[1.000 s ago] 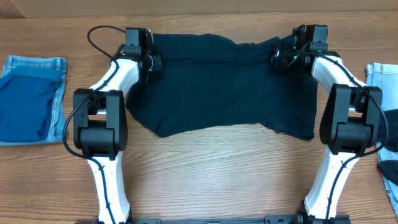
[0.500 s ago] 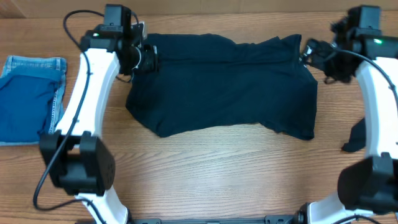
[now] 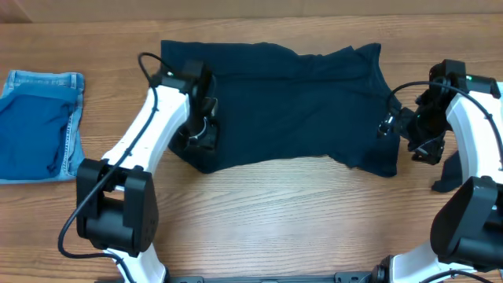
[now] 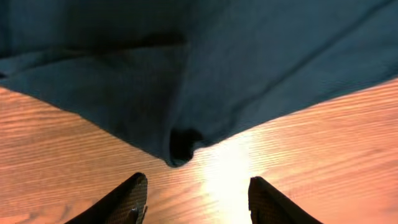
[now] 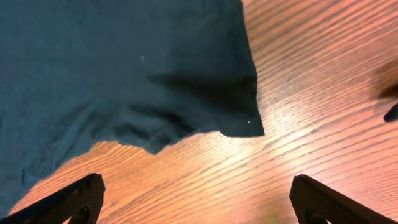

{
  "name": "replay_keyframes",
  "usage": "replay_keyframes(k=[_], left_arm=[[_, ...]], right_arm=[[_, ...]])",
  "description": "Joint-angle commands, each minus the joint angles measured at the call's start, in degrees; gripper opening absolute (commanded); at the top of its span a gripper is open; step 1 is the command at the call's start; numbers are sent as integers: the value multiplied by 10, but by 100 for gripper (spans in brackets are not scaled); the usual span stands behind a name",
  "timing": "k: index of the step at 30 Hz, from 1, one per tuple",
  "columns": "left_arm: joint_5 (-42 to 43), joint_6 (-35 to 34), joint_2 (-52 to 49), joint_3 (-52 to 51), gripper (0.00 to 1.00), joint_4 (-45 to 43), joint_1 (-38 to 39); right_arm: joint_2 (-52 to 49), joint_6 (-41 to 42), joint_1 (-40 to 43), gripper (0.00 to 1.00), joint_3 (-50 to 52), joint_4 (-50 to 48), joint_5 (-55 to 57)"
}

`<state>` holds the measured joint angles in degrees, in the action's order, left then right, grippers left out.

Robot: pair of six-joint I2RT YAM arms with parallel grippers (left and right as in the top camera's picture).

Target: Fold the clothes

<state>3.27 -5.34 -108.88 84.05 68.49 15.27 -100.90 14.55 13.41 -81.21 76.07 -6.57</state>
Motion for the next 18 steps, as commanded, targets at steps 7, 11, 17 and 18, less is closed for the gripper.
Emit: replay_keyframes(k=[7, 11, 17, 18], left_arm=[[-142, -24, -2, -106, 59, -122, 9], [-142, -20, -2, -108, 62, -145, 9], [-132, -19, -29, -108, 54, -149, 9], [-127, -19, -34, -108, 52, -148, 9]], right_arm=[[-1, 5, 2, 100, 3, -4, 5], [-1, 4, 2, 100, 3, -4, 5], [-1, 5, 2, 100, 3, -4, 5], [-1, 5, 2, 100, 3, -4, 5]])
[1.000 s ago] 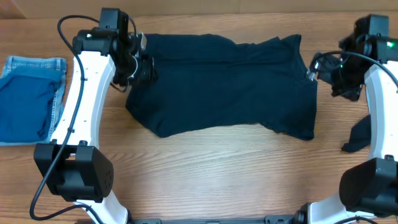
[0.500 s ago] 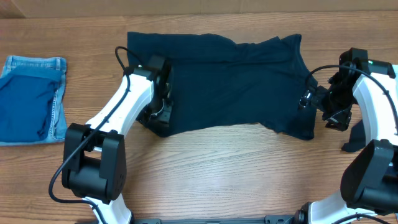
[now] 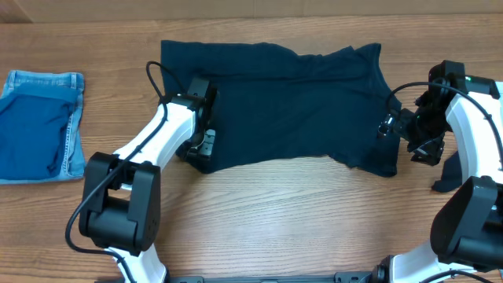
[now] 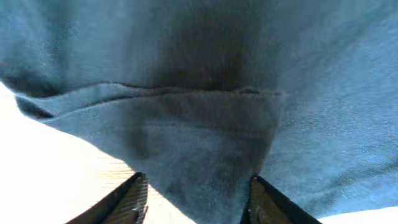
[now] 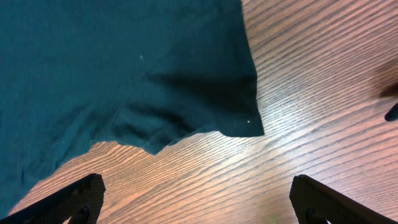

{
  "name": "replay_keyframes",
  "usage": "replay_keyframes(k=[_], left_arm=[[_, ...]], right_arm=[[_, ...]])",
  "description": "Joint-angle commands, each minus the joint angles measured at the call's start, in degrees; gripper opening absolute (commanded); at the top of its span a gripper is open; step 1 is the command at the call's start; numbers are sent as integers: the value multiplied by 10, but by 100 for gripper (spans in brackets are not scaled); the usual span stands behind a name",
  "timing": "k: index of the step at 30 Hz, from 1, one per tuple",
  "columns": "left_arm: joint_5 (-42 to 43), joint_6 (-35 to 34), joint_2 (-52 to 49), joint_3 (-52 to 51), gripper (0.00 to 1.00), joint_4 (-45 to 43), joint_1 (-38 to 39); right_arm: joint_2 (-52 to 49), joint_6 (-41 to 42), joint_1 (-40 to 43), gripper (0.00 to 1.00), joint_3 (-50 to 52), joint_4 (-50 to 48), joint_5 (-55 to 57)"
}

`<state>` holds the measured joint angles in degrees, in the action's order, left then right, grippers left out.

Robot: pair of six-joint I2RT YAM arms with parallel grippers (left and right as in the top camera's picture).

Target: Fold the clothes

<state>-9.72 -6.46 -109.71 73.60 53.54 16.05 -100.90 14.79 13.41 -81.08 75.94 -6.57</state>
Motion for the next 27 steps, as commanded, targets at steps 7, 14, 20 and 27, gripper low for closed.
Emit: replay_keyframes(k=[7, 14, 20, 27], left_arm=[[3, -8, -32, -4, 4, 6, 1], [0, -26, -30, -4, 4, 38, 1], [-9, -35, -30, -4, 4, 38, 1], [-24, -51, -30, -4, 4, 28, 1]], right_arm=[[-1, 2, 2, 100, 1, -4, 5], [-1, 21, 2, 100, 1, 14, 6], [-1, 29, 2, 88, 1, 43, 19], [-2, 30, 2, 82, 8, -11, 42]])
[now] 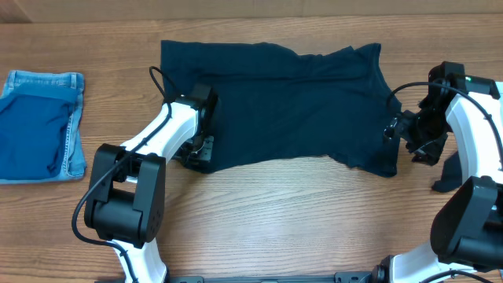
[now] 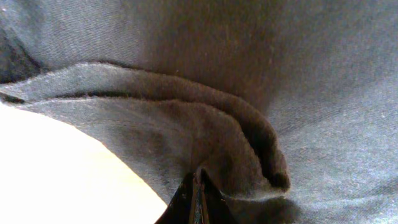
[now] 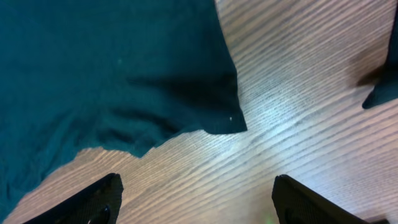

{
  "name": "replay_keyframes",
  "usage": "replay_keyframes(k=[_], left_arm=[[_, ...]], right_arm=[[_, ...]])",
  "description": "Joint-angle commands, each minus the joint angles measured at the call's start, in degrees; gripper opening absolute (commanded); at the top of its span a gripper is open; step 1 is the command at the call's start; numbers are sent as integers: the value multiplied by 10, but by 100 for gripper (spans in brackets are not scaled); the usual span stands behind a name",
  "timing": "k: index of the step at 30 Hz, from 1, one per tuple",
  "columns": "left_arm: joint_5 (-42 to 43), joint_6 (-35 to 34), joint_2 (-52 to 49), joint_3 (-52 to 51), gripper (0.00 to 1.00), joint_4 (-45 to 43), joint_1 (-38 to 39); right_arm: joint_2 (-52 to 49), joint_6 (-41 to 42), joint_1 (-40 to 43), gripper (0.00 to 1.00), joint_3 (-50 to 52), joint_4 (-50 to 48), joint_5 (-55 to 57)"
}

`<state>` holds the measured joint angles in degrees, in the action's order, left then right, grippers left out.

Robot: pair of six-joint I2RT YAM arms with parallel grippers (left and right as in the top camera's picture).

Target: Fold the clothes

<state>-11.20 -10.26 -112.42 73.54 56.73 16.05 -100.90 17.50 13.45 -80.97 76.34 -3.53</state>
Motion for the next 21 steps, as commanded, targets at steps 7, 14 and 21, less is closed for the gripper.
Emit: replay_keyframes(k=[7, 14, 21], left_arm=[[-10, -14, -3, -3, 4, -7, 1], [-7, -14, -3, -3, 4, -7, 1], [-7, -13, -3, -3, 4, -9, 1]], right_arm=[[-13, 3, 2, 83, 109, -126, 12], [-13, 2, 2, 81, 170, -215, 26], [-13, 2, 2, 68, 206, -239, 26]])
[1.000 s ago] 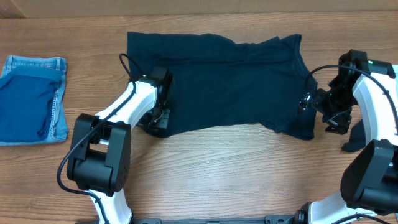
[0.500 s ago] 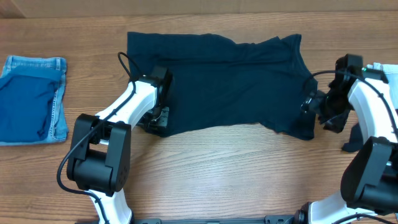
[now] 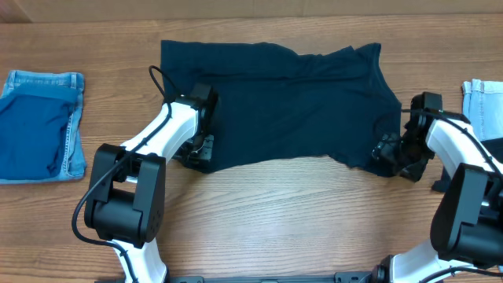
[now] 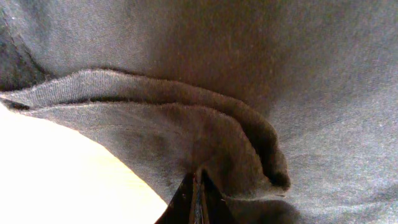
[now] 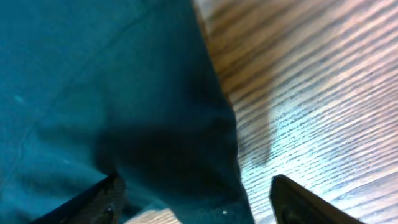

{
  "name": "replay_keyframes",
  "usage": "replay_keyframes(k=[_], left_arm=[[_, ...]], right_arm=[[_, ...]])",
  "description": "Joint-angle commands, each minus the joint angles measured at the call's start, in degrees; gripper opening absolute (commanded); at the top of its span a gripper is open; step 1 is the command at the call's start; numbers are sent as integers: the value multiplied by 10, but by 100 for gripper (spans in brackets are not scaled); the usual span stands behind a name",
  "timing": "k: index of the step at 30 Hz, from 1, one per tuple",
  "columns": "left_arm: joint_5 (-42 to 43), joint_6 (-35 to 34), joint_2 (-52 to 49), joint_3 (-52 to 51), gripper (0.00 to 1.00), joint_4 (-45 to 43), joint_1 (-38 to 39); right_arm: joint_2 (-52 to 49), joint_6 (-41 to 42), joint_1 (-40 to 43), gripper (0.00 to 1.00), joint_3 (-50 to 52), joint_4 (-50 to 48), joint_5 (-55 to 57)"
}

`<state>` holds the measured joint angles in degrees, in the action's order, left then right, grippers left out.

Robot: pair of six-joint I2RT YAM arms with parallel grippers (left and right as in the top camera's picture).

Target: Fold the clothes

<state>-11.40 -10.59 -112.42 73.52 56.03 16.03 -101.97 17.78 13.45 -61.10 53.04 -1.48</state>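
Observation:
A dark navy garment (image 3: 283,102) lies spread wide across the back of the wooden table (image 3: 267,212). My left gripper (image 4: 198,202) is shut on its front left corner (image 3: 196,153), a bunched fold of cloth (image 4: 205,140) pinched between the fingers. My right gripper (image 5: 198,202) is open, low over the garment's front right corner (image 3: 385,161), one finger (image 5: 93,202) over the cloth and the other (image 5: 311,196) over bare wood. The corner's hem (image 5: 217,186) lies between them.
Folded blue jeans (image 3: 39,126) lie at the far left of the table. Light denim (image 3: 481,98) shows at the right edge. The right arm's dark base (image 3: 452,177) stands beside the garment's right corner.
My right gripper has moved down and toward the garment's front right corner, and now straddles its hem, still open. The left gripper stays shut on the left corner.
Both grippers were open, the left just in front of the garment's left corner, the right held off the right corner. The left then straddled its corner, then was shut on it. The right arm stayed put until now, when it sits over the right corner.

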Motion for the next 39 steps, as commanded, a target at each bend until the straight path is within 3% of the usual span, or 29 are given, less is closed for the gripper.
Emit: replay_keyframes(k=[1, 2, 5, 12, 22, 29, 39], left_arm=[[-5, -10, -3, -3, 4, -2, 1], [-5, -10, -3, -3, 4, -2, 1], [-6, -10, -3, -3, 4, -2, 1], [9, -10, 10, 28, 4, 31, 1], [6, -19, 176, 40, 4, 80, 1], [-93, -64, 230, 40, 4, 127, -4], [-102, -127, 266, 40, 4, 167, -3]], right_arm=[[-3, -1, 2, 63, 7, -7, 5], [-3, -1, 2, 54, 7, -9, 5], [-3, -1, 1, 4, 7, -14, 5], [16, -1, 1, 4, -24, 33, -21], [135, -1, 1, 4, -50, 118, -24], [177, 35, 16, 4, -50, 138, 6], [222, 33, 66, 4, -50, 203, 15]])
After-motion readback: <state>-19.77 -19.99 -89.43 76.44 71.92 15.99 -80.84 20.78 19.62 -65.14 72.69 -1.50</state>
